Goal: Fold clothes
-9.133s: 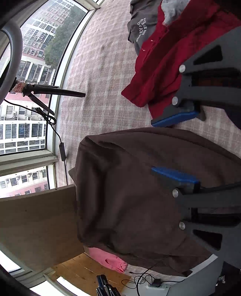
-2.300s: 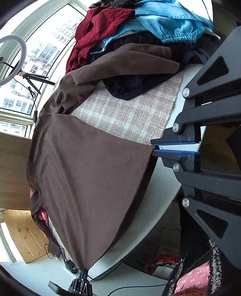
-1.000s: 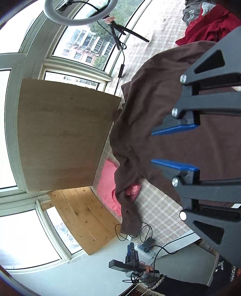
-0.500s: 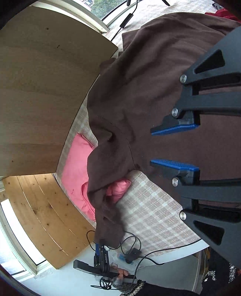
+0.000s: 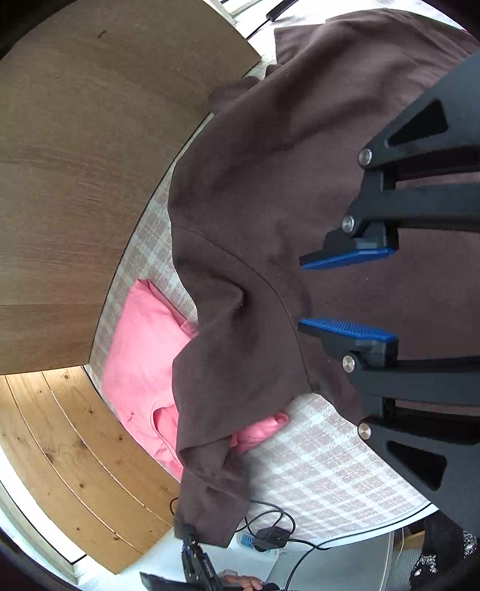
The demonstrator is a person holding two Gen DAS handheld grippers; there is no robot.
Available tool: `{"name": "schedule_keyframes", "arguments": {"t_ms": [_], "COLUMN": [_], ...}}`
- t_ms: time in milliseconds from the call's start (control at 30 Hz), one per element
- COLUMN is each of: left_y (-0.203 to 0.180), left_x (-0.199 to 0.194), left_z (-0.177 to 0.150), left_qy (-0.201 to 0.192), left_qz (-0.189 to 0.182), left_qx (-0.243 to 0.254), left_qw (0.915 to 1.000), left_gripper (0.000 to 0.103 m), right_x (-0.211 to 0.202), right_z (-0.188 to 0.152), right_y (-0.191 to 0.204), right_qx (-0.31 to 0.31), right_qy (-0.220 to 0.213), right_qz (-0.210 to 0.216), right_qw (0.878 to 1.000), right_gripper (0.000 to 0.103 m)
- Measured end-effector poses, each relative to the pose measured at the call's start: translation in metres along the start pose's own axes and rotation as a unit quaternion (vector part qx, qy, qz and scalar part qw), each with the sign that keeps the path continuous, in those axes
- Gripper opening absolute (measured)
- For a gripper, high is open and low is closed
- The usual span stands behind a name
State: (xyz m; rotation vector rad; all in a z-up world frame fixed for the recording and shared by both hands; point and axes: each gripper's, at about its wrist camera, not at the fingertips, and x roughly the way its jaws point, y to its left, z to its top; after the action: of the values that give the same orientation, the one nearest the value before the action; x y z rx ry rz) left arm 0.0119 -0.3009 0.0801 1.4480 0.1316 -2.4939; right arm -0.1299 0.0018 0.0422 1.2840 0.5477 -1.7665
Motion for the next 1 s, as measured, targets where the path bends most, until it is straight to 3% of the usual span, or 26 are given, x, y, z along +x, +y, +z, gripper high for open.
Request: {"name": "schedule_keyframes", "arguments": {"t_ms": [133, 200, 367, 433, 533, 633, 767, 867, 967, 1000], "left_y": [0.016, 0.014, 0.001, -0.003, -0.003, -0.001, -0.006, -0.010, -0.012, -0.012], "left_x": [-0.066, -0.079, -0.063, -0.064, -0.066, -0.063, -0.060, -0.055, -0.054, -0.054], "left_z": [0.031, 0.043, 0.061, 0.059, 0.051, 0.048, 0.044, 0.044, 0.043, 0.043], "left_qy": [-0.078, -0.092, -0.060, -0.057, -0.047, -0.029, -0.020, -0.014, -0.011, -0.011], "left_qz": [0.022, 0.029, 0.061, 0.062, 0.070, 0.072, 0.076, 0.081, 0.084, 0.085], "left_qx": [-0.001, 0.017, 0.055, 0.062, 0.068, 0.066, 0.067, 0.072, 0.076, 0.076], "left_qw": [0.9967, 0.9952, 0.9948, 0.9945, 0.9942, 0.9948, 0.9946, 0.9941, 0.9935, 0.9933], "left_gripper": [0.007, 0.007, 0.007, 0.007, 0.007, 0.007, 0.007, 0.007, 0.007, 0.007], "right_x": [0.028, 0.036, 0.018, 0.000, -0.009, 0.001, 0.026, 0.044, 0.057, 0.058], "right_z": [0.005, 0.006, 0.020, 0.033, 0.056, 0.079, 0.104, 0.111, 0.103, 0.099], "right_y": [-0.014, -0.018, -0.022, -0.028, -0.029, -0.020, -0.011, 0.002, 0.007, 0.007], "right_qx": [-0.002, -0.008, -0.012, 0.004, -0.028, -0.104, -0.166, -0.212, -0.246, -0.253], "right_qy": [0.036, 0.049, 0.033, -0.005, -0.032, -0.012, 0.024, 0.058, 0.078, 0.080], "right_qz": [-0.013, -0.019, -0.009, 0.008, -0.015, -0.044, -0.017, 0.016, 0.007, 0.002], "right_qw": [0.999, 0.999, 0.999, 1.000, 0.999, 0.994, 0.986, 0.975, 0.966, 0.964], "right_gripper": [0.027, 0.027, 0.027, 0.027, 0.027, 0.030, 0.048, 0.048, 0.048, 0.038]}}
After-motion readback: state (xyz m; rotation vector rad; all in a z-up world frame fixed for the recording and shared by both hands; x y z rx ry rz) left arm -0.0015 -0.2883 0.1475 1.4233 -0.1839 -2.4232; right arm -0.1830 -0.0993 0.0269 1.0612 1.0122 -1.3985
